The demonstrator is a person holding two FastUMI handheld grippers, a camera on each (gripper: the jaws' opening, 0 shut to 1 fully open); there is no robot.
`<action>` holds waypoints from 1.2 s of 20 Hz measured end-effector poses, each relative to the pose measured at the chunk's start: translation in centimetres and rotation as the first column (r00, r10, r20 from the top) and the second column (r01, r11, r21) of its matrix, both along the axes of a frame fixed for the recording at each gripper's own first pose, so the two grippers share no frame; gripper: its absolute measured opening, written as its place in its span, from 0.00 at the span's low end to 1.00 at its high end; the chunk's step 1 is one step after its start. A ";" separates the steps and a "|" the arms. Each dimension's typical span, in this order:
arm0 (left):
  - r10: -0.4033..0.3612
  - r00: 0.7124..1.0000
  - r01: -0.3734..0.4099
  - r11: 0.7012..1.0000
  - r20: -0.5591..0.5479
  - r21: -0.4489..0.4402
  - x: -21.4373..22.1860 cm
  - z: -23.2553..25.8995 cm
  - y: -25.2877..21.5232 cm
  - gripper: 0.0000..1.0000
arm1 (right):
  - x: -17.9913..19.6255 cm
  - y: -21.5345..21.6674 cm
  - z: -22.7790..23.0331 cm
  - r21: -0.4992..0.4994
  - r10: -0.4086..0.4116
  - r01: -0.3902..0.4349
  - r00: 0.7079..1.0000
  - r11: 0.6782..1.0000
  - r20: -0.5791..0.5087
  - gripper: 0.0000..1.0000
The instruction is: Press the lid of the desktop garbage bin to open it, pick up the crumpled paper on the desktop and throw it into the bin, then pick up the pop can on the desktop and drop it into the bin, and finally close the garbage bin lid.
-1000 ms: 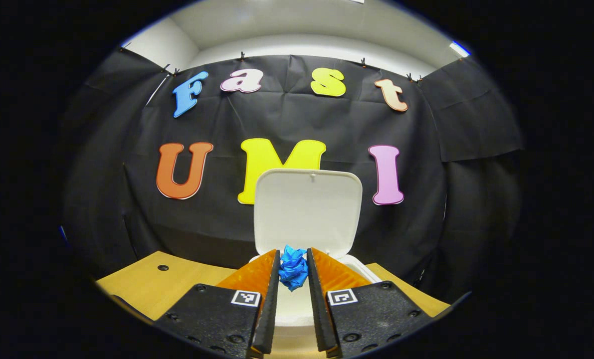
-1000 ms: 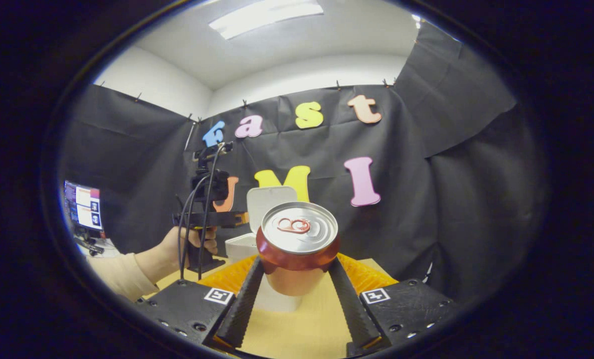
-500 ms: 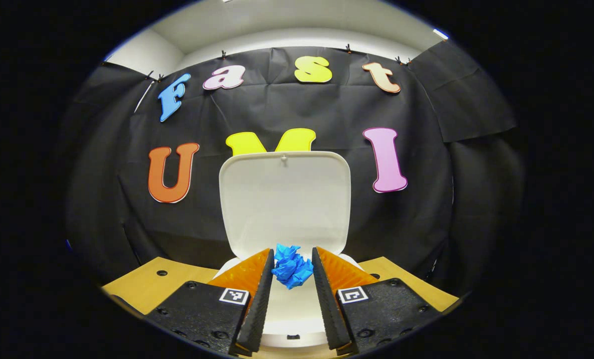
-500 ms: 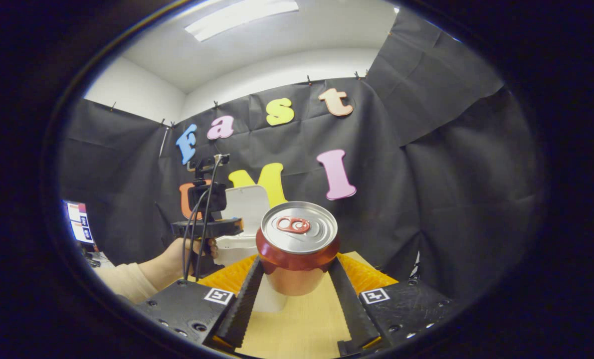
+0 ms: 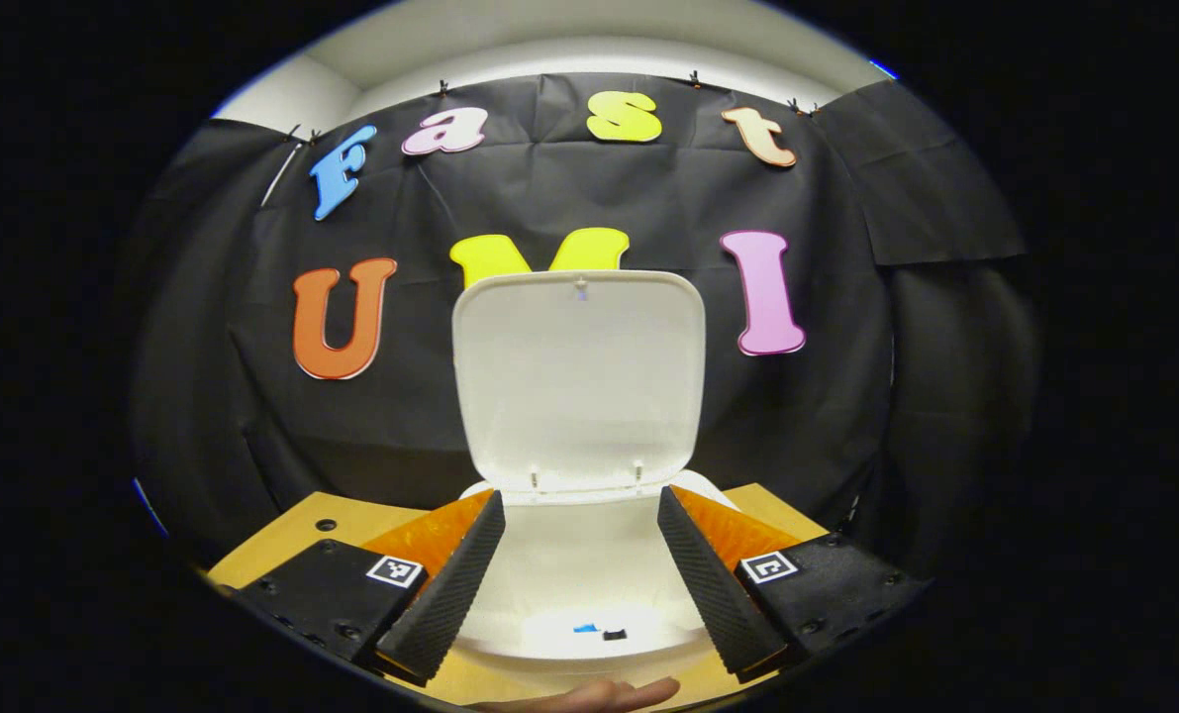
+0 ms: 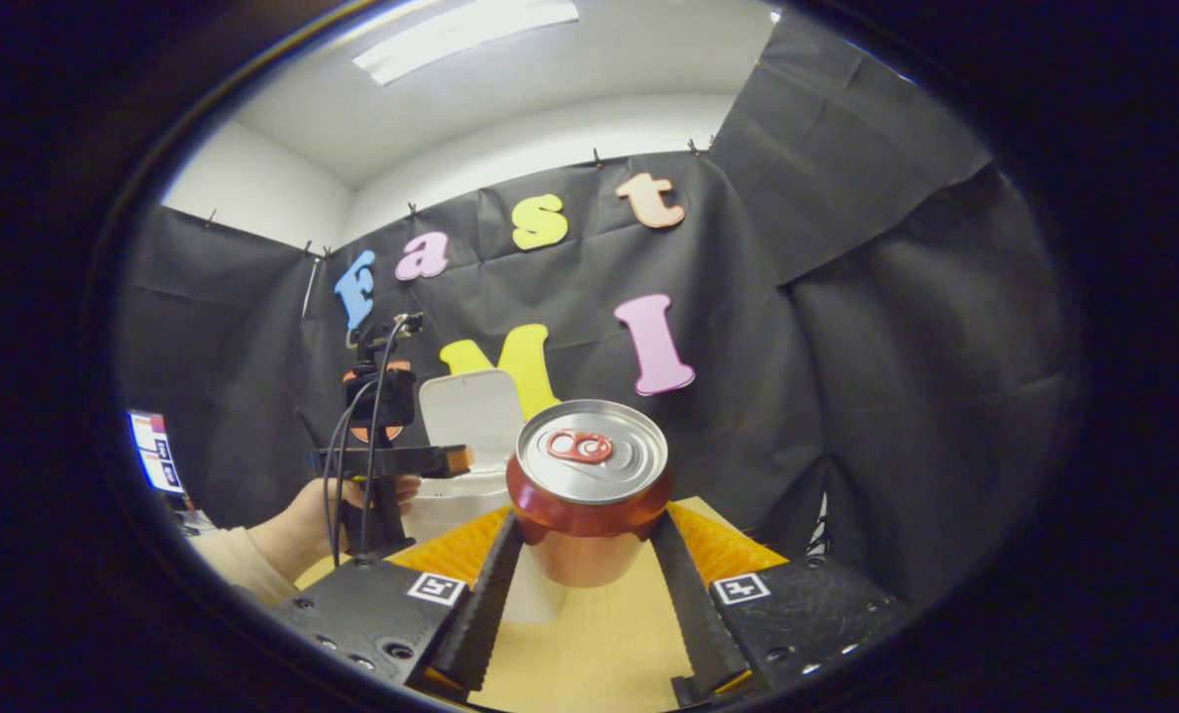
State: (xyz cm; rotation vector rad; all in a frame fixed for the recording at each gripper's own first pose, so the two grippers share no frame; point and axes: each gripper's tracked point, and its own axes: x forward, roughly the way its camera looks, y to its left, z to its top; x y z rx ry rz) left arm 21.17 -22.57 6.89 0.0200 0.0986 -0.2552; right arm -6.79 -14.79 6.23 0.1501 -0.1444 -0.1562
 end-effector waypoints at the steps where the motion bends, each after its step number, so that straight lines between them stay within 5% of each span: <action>1: 0.012 1.000 -0.012 1.000 0.012 -0.002 -0.4 0.2 1.0 1.00 | 0.2 0.2 -0.2 -0.003 0.001 -0.001 1.000 1.000 -0.005 0.75; 8: -0.050 0.990 0.064 0.992 0.132 -0.106 -7.0 2.2 6.8 0.99 | 2.9 2.8 -0.4 -0.027 0.005 -0.005 1.000 1.000 -0.012 0.72; 13: 0.048 0.980 -0.025 0.993 0.194 -0.118 -9.1 1.4 13.7 0.99 | 5.0 8.3 1.3 -0.143 0.034 -0.042 0.998 0.989 -0.058 0.70; 18: 0.064 0.987 -0.043 0.989 0.148 -0.140 -9.2 -1.4 15.9 0.98 | 6.6 13.2 5.0 -0.272 0.013 -0.033 0.997 0.962 -0.076 0.69; 21: 0.102 0.988 -0.090 0.991 0.114 -0.103 -10.2 -4.0 17.7 0.99 | 8.8 16.3 6.6 -0.288 0.066 -0.095 0.992 0.953 -0.109 0.69; 24: 0.134 0.987 -0.123 0.985 0.093 -0.117 -11.3 -6.7 18.9 0.98 | 12.0 16.4 8.4 -0.291 0.033 -0.074 0.989 0.954 -0.142 0.69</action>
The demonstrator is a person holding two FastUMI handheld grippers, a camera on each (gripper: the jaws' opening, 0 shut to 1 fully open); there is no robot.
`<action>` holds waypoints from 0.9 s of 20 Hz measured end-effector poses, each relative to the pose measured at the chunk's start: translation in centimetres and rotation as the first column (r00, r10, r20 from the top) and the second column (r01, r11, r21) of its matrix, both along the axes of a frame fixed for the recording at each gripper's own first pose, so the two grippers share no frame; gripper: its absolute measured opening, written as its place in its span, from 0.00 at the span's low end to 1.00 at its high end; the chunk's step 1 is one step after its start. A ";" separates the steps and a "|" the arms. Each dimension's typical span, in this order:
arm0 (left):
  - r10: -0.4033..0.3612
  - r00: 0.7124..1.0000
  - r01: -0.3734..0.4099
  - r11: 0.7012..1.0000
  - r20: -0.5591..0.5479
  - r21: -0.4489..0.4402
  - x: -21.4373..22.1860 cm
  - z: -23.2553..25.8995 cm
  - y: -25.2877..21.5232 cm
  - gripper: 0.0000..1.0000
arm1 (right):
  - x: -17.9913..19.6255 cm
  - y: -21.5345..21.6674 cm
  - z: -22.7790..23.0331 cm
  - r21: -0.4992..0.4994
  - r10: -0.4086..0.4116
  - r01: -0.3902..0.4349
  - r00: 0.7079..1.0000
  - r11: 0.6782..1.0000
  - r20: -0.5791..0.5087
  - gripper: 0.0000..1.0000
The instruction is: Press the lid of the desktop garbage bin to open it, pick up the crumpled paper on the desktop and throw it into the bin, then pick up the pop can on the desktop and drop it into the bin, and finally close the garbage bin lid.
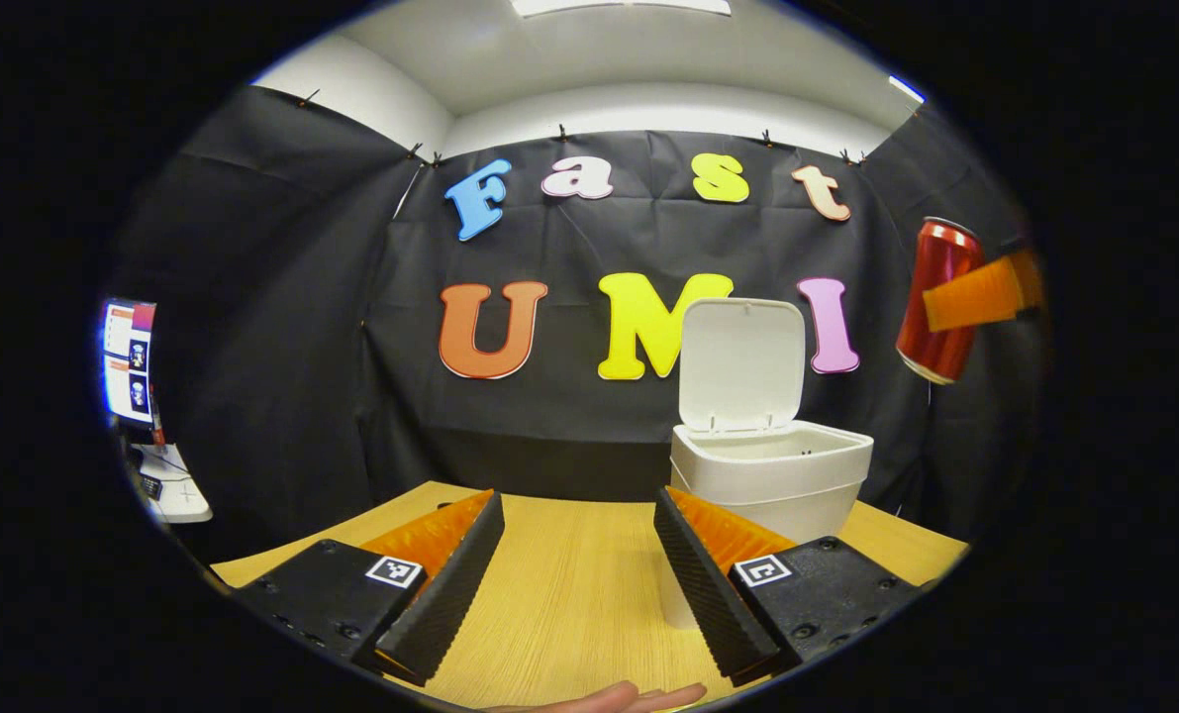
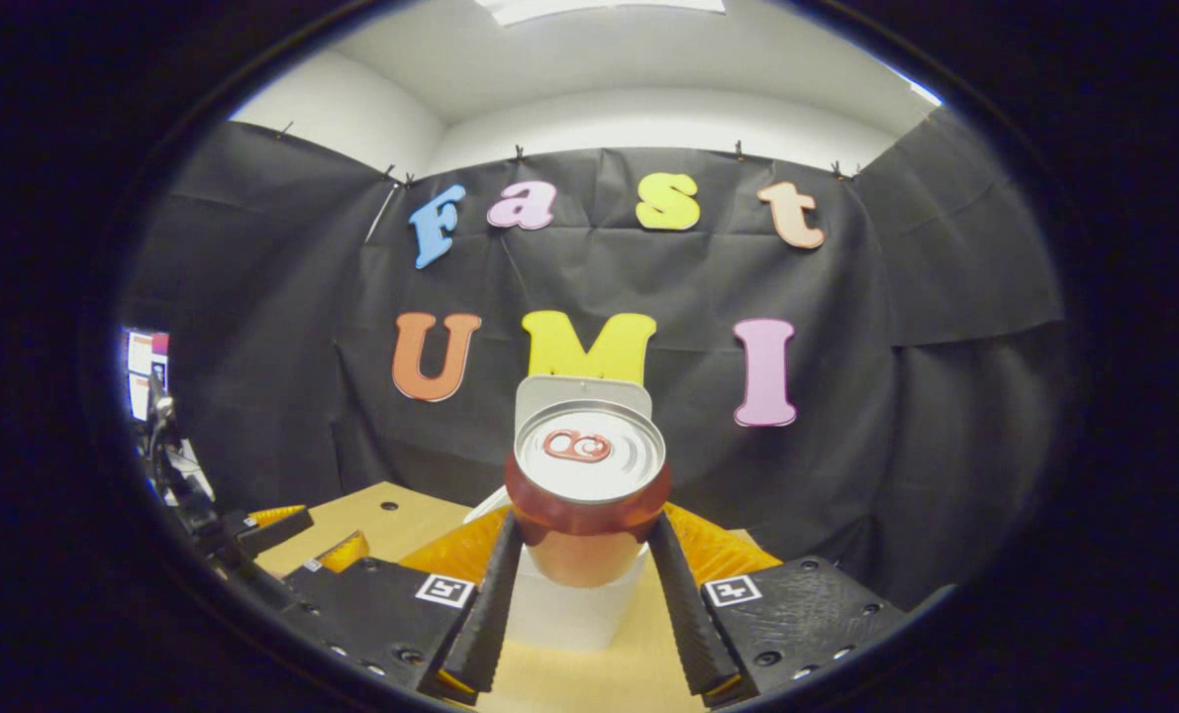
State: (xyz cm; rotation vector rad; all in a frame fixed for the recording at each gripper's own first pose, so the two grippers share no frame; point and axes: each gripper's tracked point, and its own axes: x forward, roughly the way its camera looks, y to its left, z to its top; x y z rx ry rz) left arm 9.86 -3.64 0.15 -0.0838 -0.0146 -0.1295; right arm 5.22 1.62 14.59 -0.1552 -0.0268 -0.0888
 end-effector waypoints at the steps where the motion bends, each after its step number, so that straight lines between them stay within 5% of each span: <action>1: -0.023 1.000 0.023 1.000 -0.015 -0.003 -0.4 -0.8 -0.3 0.98 | 1.1 0.1 0.7 -0.005 -0.013 0.013 1.000 1.000 0.000 0.69; 10: -0.070 0.996 0.068 0.997 -0.055 -0.032 -0.8 -3.6 1.3 0.99 | 12.1 1.8 -1.7 0.200 0.050 -0.003 0.972 0.980 -0.229 0.70; 18: -0.121 0.993 0.121 0.991 -0.002 -0.056 -1.0 -2.9 2.4 0.98 | 17.0 0.9 -3.2 0.106 -0.138 0.180 0.937 0.978 -0.321 0.70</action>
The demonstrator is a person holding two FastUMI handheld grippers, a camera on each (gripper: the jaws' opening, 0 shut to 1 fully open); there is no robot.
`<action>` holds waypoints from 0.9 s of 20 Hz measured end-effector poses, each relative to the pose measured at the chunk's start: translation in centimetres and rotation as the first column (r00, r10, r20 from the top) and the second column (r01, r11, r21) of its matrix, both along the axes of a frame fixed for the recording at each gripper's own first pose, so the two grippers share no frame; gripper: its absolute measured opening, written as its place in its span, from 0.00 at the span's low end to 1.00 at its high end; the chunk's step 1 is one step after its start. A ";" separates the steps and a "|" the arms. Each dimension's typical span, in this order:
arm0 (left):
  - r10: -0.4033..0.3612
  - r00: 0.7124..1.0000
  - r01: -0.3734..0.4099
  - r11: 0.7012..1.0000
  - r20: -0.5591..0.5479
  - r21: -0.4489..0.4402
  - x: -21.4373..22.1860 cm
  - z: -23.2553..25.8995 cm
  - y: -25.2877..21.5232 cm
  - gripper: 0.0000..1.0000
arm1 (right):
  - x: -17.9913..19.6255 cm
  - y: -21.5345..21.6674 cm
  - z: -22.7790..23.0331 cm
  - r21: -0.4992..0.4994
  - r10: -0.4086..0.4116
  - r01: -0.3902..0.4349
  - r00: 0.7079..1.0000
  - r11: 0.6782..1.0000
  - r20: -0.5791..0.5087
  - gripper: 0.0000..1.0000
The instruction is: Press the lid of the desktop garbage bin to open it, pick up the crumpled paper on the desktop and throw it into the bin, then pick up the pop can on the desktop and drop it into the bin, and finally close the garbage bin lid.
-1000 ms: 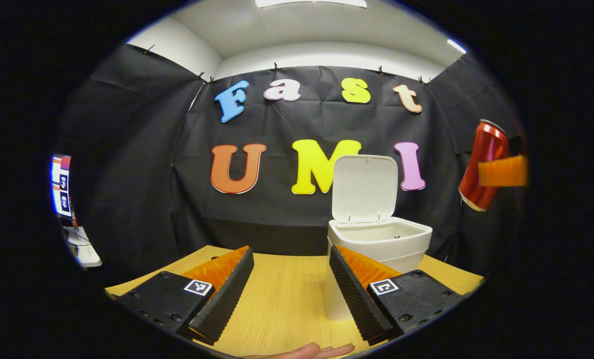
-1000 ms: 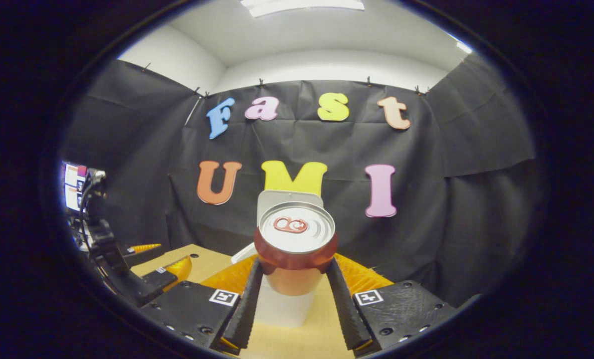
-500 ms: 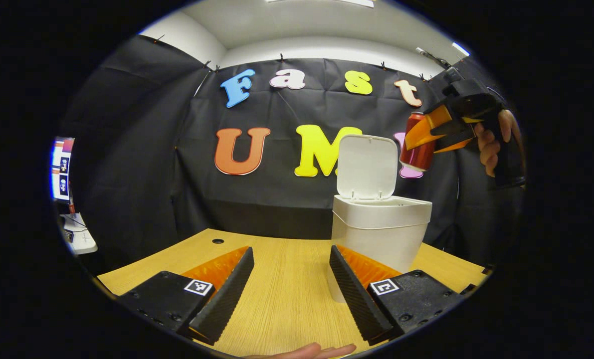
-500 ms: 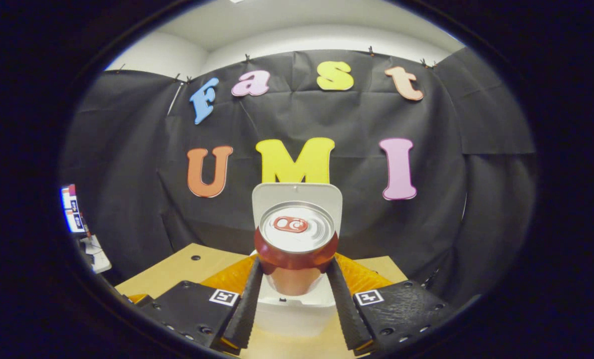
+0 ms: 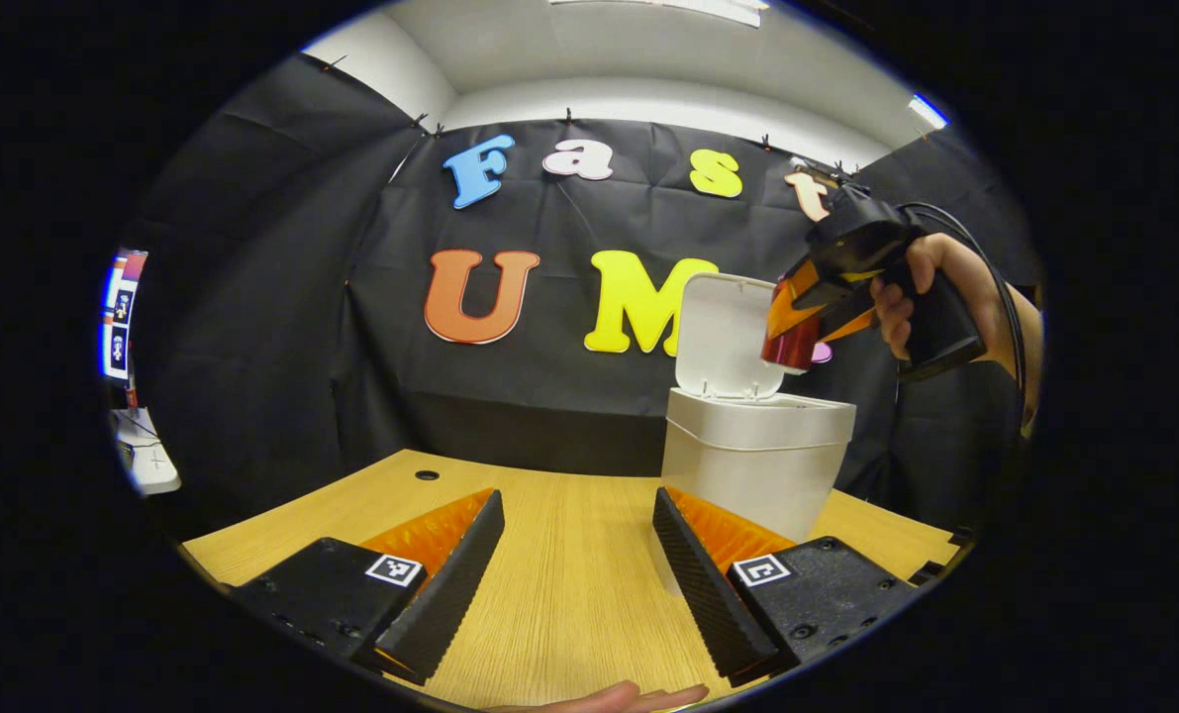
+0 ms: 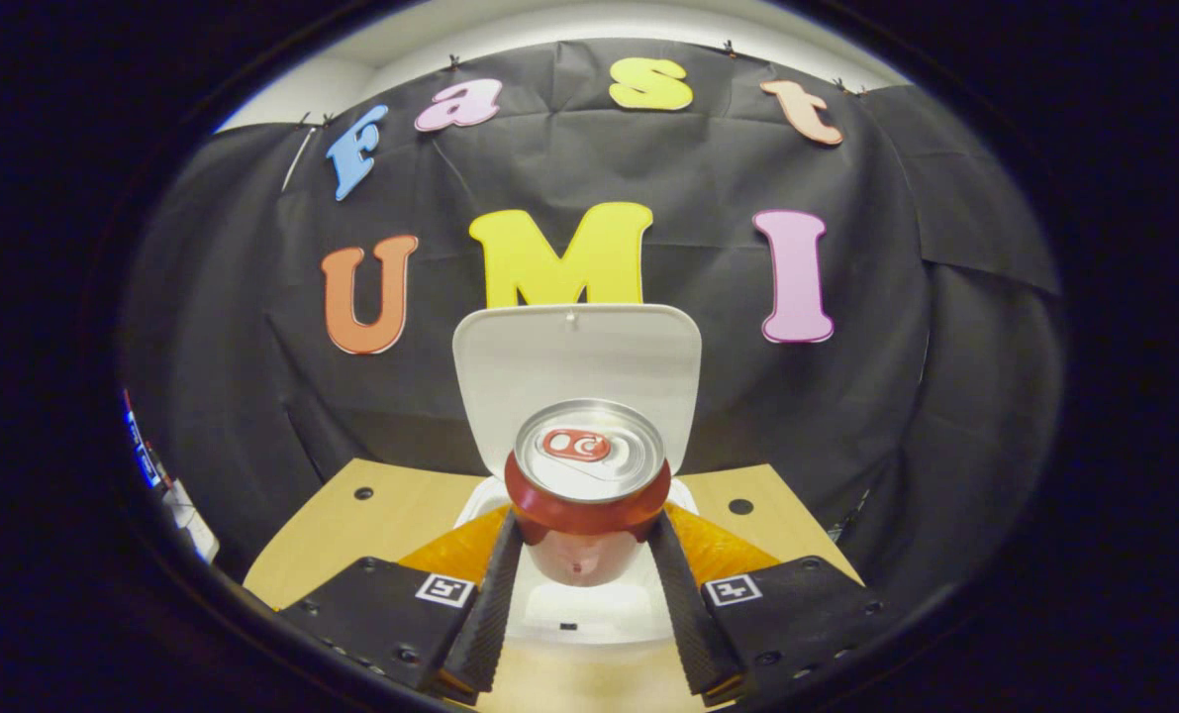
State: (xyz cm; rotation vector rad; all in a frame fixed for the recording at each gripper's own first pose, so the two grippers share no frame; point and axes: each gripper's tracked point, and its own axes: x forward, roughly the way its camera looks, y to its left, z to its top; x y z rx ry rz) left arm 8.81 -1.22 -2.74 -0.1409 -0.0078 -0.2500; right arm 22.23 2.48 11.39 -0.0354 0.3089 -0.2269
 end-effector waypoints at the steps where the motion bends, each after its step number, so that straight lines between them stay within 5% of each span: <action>1: -0.003 1.000 0.003 1.000 0.008 -0.007 -0.1 0.2 0.2 0.98 | 0.3 0.3 -0.1 -0.017 -0.009 0.009 1.000 1.000 -0.014 0.70; 11: -0.104 0.994 0.105 0.994 0.038 -0.021 -0.8 0.6 -0.1 0.98 | 2.2 2.8 1.6 -0.096 -0.076 0.074 0.997 0.993 -0.018 0.75; 18: -0.096 0.995 0.095 0.995 -0.005 -0.040 0.3 -0.9 1.1 0.98 | 3.7 3.1 0.8 -0.074 -0.076 0.073 0.996 0.995 -0.037 0.82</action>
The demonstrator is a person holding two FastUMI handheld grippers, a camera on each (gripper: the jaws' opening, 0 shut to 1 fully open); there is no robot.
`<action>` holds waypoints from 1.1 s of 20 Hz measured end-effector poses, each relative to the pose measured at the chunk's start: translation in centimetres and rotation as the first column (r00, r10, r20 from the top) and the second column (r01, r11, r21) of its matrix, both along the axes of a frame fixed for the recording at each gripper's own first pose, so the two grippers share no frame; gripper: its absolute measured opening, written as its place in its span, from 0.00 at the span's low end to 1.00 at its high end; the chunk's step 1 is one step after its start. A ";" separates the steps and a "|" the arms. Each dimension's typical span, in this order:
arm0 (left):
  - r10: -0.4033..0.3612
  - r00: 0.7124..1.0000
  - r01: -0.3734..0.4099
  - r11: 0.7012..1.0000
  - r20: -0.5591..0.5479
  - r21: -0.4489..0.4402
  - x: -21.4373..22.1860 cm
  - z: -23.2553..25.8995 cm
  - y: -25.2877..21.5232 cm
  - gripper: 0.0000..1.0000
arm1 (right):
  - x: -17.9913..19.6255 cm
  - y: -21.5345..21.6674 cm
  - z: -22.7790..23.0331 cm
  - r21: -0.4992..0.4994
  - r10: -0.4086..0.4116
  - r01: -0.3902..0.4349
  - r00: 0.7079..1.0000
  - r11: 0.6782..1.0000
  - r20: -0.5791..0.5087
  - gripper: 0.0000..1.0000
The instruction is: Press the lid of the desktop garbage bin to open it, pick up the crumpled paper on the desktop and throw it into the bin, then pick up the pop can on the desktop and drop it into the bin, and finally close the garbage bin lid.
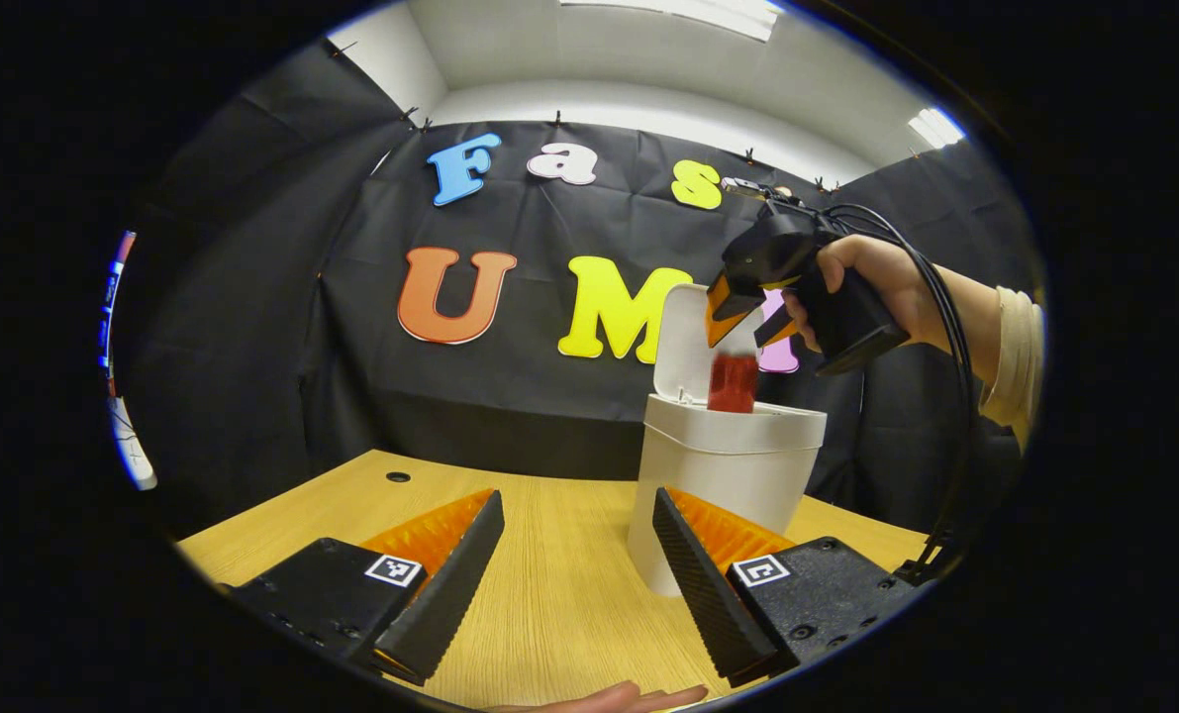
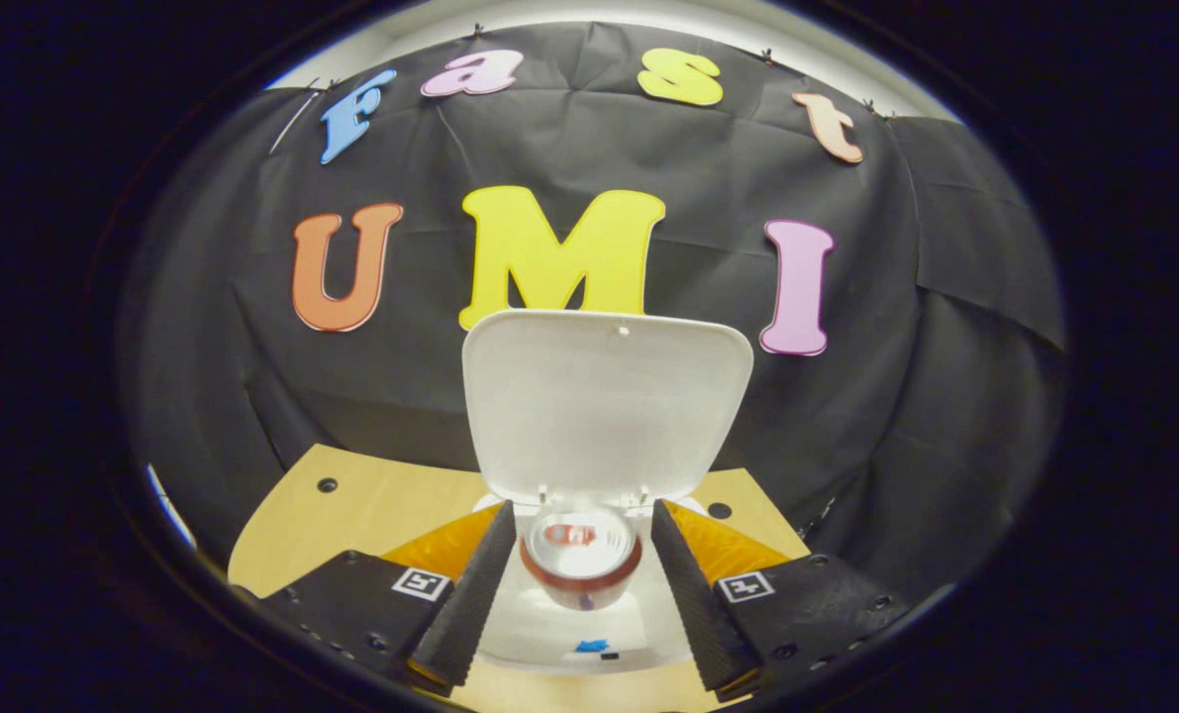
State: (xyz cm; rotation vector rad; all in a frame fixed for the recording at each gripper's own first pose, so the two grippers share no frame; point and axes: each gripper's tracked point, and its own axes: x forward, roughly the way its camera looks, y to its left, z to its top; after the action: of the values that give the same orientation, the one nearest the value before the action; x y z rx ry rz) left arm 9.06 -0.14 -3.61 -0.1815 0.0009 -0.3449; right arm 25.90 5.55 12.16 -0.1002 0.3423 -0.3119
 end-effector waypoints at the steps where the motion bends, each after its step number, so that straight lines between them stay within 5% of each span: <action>1: 0.011 1.000 -0.011 1.000 0.002 -0.003 0.2 0.0 0.3 0.98 | 0.1 0.0 0.3 -0.007 -0.001 0.001 1.000 1.000 0.007 0.88; 5: 0.017 1.000 -0.017 1.000 0.004 -0.002 0.5 -0.1 0.6 1.00 | -0.4 0.9 5.5 -0.080 0.062 -0.049 0.983 0.996 0.171 0.97; 10: 0.030 0.999 -0.030 0.999 0.024 0.013 0.4 0.1 1.4 0.98 | 0.0 2.9 10.4 -0.056 0.151 -0.140 0.924 0.989 0.351 0.97; 17: 0.075 0.997 -0.075 0.997 0.004 0.034 0.9 -0.6 2.1 0.98 | 3.4 1.9 13.9 -0.101 0.103 -0.060 0.862 0.993 0.497 0.95; 22: 0.045 0.999 -0.046 0.999 0.025 0.027 -0.3 0.4 0.7 1.00 | 6.7 1.9 14.6 -0.182 0.115 -0.027 0.865 0.983 0.489 0.94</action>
State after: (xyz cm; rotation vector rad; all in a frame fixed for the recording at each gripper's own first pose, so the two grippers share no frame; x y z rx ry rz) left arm 8.74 0.55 -3.21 -0.1501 -0.0222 -0.3017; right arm 32.59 7.49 26.79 -0.1947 -0.2054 -0.2817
